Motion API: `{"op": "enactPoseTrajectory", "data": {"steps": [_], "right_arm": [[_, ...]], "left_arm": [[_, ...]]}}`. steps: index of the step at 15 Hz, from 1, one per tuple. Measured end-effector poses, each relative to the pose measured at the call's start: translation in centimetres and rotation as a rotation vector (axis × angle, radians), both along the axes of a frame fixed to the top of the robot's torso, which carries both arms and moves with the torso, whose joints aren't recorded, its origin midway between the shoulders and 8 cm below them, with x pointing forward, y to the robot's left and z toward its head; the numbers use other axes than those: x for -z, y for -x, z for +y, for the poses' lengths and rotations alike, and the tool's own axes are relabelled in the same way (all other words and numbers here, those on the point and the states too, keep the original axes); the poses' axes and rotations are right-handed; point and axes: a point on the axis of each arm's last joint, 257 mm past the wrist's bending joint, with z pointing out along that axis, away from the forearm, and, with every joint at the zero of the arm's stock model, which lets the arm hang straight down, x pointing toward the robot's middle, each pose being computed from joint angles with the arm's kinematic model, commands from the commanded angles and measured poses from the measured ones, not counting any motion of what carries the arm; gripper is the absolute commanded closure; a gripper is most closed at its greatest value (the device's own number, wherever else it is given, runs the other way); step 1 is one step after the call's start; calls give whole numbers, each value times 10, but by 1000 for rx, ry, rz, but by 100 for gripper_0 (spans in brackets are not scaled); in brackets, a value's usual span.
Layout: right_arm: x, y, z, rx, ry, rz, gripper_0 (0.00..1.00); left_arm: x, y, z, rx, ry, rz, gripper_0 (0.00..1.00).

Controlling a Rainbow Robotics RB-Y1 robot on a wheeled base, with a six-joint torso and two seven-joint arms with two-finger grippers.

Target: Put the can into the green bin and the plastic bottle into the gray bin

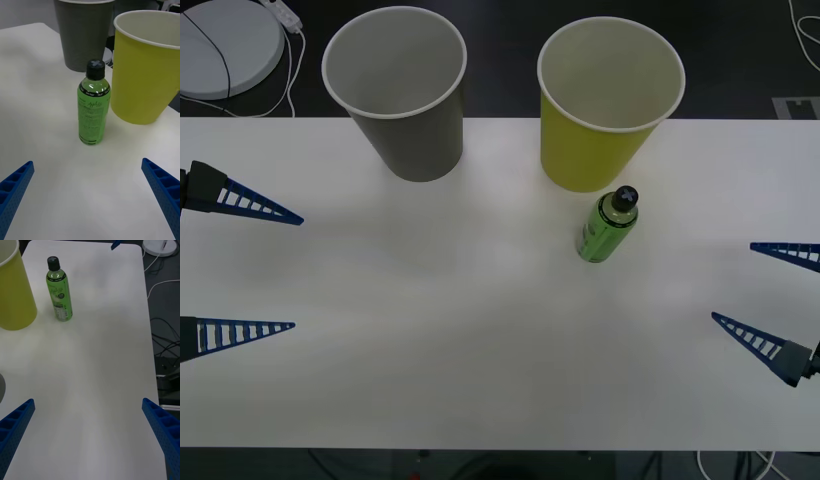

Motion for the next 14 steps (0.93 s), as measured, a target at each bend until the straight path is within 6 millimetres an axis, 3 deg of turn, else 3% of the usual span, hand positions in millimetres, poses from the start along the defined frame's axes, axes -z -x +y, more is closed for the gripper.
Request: {"op": "enactPoseTrajectory", "data": {"steps": [7, 11, 14], "right_arm": [[24, -20, 21, 79, -53, 9, 0], [44, -28, 44, 139, -121, 25, 0], [45, -35, 53, 156, -141, 13, 0]], "left_arm": [[0, 0, 0, 0, 0, 0, 0], [0, 0, 0, 0, 0, 0, 0], [0, 0, 0, 0, 0, 0, 0]]}}
